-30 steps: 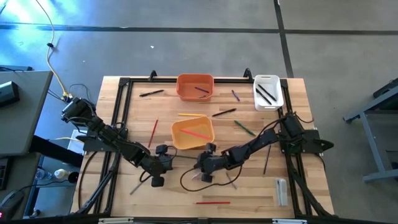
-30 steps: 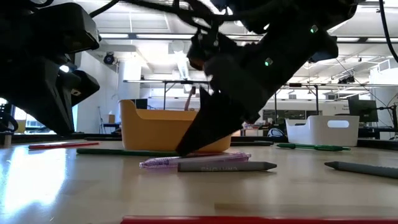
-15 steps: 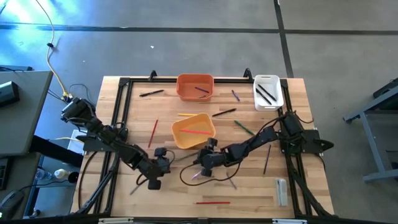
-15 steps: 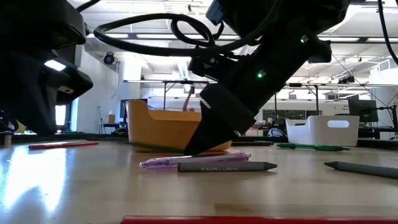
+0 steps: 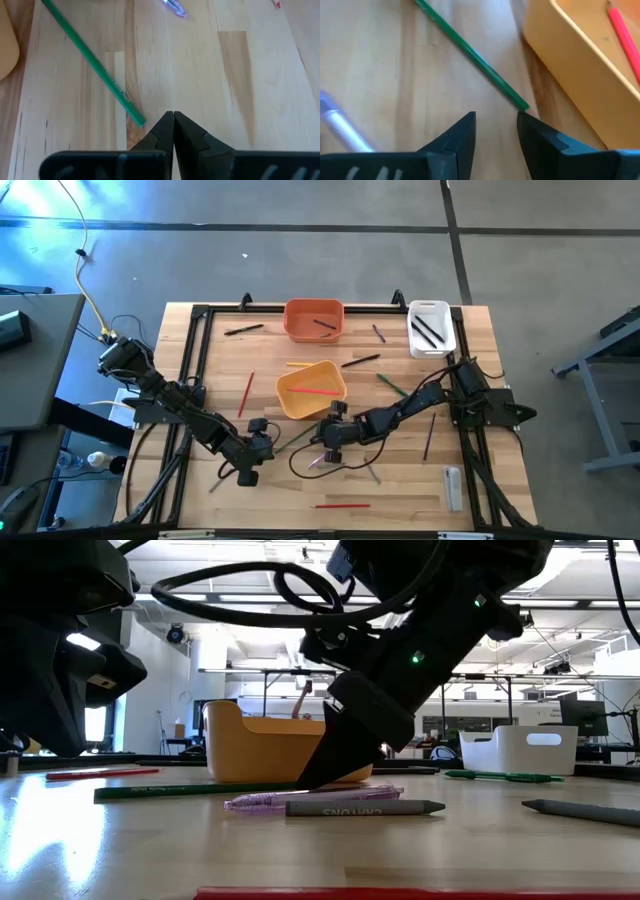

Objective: Sort crayons/erasers/pens/pencils in bins
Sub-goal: Put the green pencil into the yellow bin

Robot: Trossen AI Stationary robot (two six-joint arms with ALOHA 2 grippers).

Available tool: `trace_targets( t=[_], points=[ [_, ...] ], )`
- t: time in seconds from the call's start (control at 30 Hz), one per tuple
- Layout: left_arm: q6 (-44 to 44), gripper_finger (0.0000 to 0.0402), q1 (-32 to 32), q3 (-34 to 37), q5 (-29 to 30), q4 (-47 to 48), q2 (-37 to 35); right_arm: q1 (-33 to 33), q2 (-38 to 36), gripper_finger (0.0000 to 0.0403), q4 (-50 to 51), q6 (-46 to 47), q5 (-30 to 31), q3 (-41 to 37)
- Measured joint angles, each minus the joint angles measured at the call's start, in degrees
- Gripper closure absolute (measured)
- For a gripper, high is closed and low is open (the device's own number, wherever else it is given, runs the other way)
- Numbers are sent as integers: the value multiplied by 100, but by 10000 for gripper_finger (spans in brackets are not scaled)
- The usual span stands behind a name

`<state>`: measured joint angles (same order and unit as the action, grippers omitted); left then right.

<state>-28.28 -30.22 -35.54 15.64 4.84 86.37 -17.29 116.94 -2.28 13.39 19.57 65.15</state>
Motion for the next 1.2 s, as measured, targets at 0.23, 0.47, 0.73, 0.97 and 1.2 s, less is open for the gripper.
trace_targets(
  t=[0.23, 0.47, 0.73, 0.97, 1.2],
  points=[
    [-565, 389, 0, -2, 272, -13, 0, -34, -4, 265, 29, -301, 21, 199],
    [-1050, 323, 7, -6, 440, -12, 166, -101, -4, 265, 175, -341, 41, 334],
    [-1160, 281, 4, -19, 644, -222, 777, -236, -4, 265, 678, -417, 193, 665],
    [-1173, 339, 9, -25, 796, -202, 875, -373, -4, 265, 1548, -437, 205, 1102],
    [-1128, 393, 14, -26, 807, -61, 876, -503, -4, 265, 2708, -118, 412, 1442]
  ],
)
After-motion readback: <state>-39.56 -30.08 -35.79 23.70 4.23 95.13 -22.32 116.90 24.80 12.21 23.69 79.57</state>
